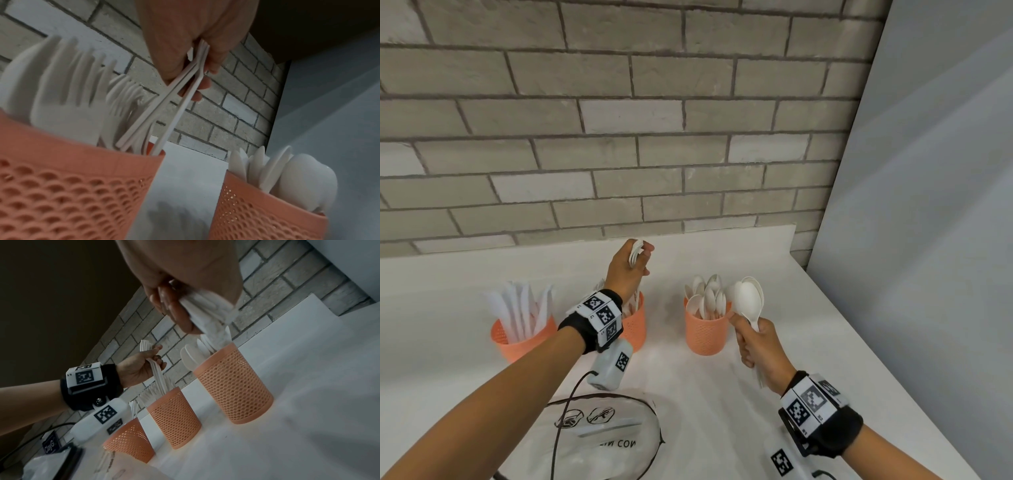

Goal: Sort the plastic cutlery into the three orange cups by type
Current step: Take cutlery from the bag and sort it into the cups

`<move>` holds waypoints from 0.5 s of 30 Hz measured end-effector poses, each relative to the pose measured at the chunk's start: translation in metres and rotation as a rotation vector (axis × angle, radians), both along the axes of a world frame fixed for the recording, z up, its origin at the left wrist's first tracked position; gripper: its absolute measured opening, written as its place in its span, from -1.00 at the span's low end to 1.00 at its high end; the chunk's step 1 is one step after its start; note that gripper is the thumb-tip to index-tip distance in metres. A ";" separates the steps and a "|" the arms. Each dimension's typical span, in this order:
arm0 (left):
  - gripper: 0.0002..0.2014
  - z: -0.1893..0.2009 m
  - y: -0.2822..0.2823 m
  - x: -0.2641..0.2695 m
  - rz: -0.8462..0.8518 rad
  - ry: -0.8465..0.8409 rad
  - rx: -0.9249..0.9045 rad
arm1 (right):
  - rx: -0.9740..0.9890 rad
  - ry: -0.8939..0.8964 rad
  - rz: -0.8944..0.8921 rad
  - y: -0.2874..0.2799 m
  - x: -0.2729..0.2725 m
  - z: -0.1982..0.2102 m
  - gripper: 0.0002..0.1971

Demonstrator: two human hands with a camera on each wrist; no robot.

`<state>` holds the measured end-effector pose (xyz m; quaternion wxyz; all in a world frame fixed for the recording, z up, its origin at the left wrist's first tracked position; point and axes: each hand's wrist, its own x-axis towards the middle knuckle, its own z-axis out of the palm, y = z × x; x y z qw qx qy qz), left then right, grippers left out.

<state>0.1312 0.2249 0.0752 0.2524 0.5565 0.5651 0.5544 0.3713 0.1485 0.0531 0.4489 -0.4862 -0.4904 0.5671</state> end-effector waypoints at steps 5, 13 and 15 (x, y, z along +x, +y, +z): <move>-0.82 -0.005 -0.003 -0.002 0.076 0.226 -0.115 | 0.002 0.015 0.008 0.002 0.000 0.001 -0.58; -0.62 -0.018 -0.014 -0.022 0.095 0.649 -0.314 | 0.070 0.009 0.063 0.012 -0.013 0.000 -0.65; -0.56 -0.020 -0.017 -0.018 0.109 0.720 -0.258 | 0.081 0.031 0.071 0.015 -0.017 -0.002 -0.68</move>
